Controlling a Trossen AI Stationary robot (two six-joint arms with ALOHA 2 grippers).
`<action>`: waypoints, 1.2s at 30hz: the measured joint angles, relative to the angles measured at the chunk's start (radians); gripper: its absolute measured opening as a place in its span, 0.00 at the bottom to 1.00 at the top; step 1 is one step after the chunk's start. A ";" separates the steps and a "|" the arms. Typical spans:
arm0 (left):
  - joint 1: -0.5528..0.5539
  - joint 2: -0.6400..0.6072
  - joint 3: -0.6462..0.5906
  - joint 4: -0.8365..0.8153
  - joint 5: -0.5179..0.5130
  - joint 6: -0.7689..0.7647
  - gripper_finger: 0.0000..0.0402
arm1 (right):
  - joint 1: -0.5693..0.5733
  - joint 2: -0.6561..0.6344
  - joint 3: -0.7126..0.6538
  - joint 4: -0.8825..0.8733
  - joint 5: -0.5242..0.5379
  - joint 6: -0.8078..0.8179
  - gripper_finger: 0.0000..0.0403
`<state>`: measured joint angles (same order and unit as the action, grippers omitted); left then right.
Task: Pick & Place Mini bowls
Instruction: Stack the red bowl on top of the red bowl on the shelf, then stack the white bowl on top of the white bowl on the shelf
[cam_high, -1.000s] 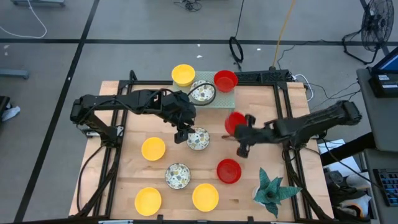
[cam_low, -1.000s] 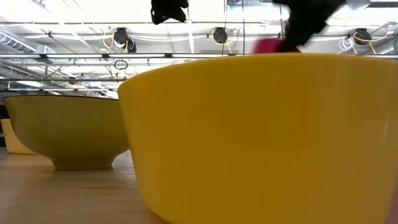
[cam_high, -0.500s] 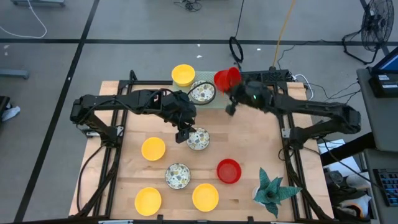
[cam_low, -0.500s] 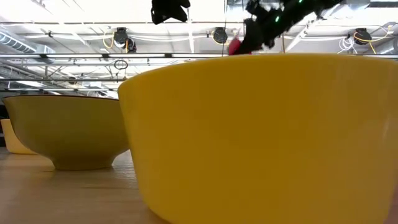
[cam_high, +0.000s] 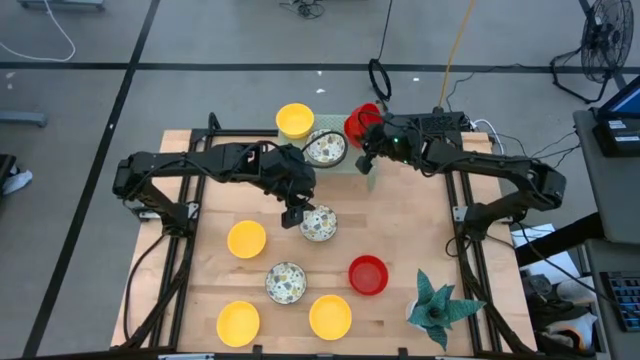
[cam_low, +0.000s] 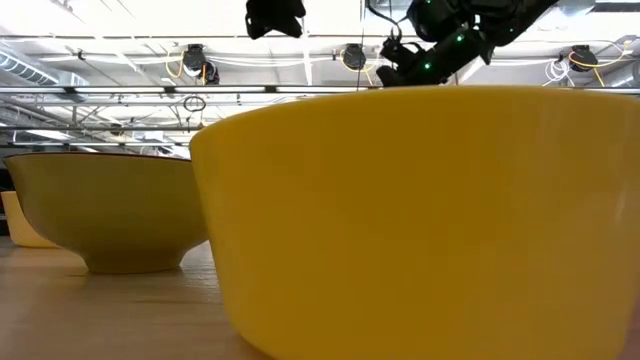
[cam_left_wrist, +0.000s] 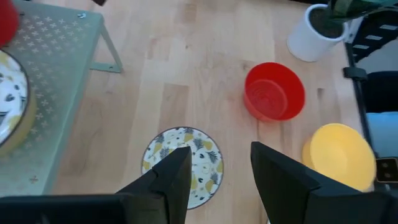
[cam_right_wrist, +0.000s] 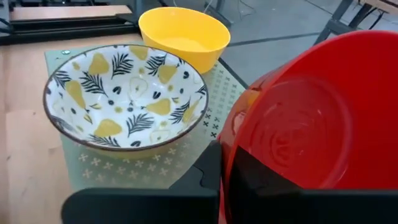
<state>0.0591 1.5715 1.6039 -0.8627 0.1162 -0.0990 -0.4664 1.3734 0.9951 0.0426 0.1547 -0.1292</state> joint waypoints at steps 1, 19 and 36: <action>0.000 0.000 0.000 0.000 -0.010 0.000 0.42 | 0.000 0.001 0.000 -0.001 0.000 -0.004 0.00; 0.001 0.000 0.000 -0.001 -0.048 0.010 0.42 | 0.000 0.000 0.000 0.081 0.005 -0.019 0.25; -0.086 0.012 -0.049 -0.027 0.015 0.050 0.42 | 0.178 -0.241 0.000 0.056 0.001 -0.090 0.38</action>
<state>-0.0270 1.5830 1.5549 -0.8894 0.1314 -0.0490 -0.2883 1.1320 0.9955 0.0990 0.1559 -0.2188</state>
